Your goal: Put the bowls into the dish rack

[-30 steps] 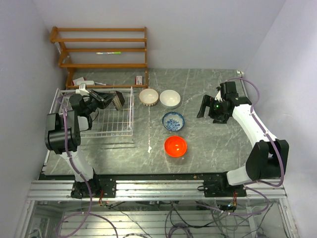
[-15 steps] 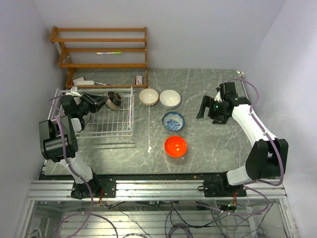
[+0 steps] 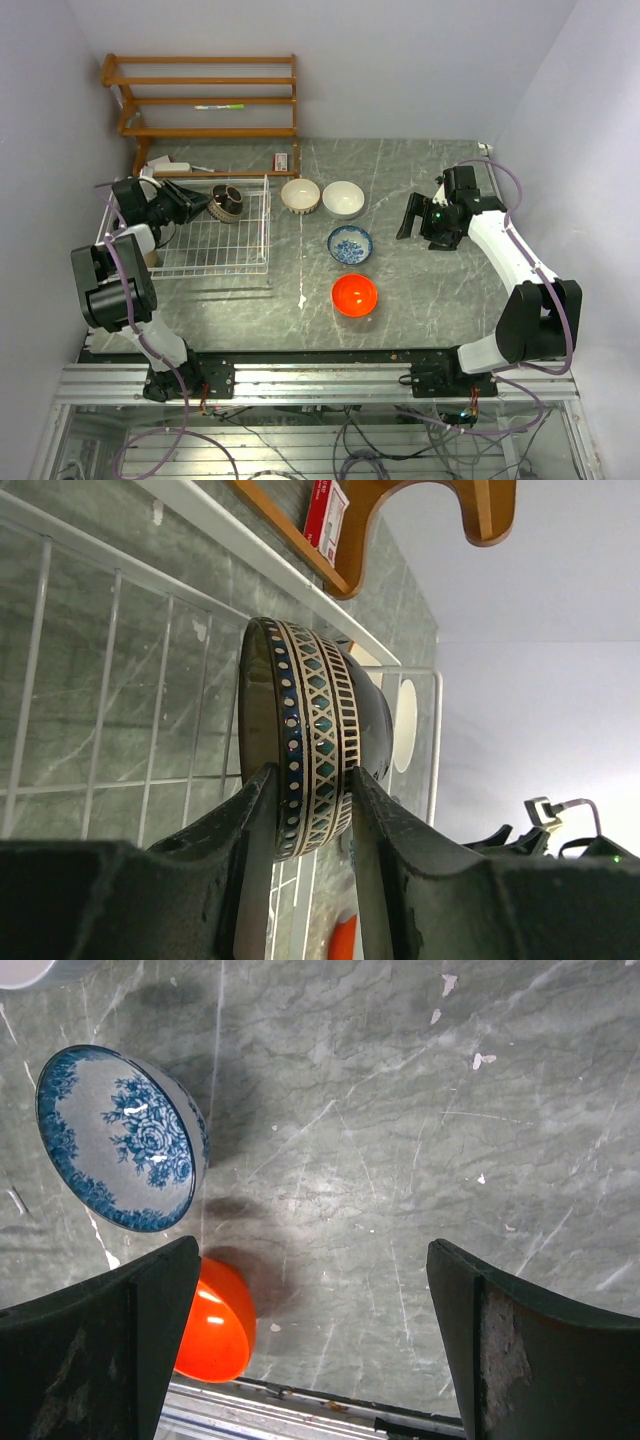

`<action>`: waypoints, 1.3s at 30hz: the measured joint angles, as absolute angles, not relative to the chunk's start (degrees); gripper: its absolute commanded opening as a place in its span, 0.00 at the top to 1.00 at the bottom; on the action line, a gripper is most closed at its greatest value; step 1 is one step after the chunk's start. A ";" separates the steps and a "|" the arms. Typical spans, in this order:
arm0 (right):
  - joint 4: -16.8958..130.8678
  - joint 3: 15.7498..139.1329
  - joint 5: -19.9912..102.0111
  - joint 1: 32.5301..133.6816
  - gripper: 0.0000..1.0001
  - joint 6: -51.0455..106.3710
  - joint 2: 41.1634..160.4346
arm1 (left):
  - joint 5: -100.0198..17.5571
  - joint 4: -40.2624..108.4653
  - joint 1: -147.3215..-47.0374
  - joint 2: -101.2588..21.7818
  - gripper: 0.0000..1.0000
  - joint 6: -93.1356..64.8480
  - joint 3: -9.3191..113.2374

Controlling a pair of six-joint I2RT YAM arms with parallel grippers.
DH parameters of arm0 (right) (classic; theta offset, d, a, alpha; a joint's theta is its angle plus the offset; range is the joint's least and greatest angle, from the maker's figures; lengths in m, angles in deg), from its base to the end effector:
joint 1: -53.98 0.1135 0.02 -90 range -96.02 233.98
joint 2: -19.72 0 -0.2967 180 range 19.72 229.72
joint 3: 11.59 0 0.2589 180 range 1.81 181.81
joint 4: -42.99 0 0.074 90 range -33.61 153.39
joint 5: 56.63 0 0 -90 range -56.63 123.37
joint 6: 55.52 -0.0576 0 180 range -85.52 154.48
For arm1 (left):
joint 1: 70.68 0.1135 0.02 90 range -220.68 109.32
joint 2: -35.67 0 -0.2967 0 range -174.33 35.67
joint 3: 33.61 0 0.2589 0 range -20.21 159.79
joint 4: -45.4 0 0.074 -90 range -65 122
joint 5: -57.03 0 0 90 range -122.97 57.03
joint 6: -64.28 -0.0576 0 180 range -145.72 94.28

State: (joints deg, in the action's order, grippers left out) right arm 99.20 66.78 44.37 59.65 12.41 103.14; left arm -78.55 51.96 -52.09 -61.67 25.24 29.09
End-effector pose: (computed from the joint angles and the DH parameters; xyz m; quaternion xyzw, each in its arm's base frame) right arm 0.3041 0.0412 0.2710 0.1140 0.9578 0.1494 0.2176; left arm 0.3655 0.0795 0.2068 -0.2872 0.7630 -0.4512 0.3629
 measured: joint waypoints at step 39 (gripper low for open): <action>98.72 64.15 44.57 59.65 0.04 12.48 102.11 | -49.72 6.76 -63.70 -55.29 0.05 -2.15 54.40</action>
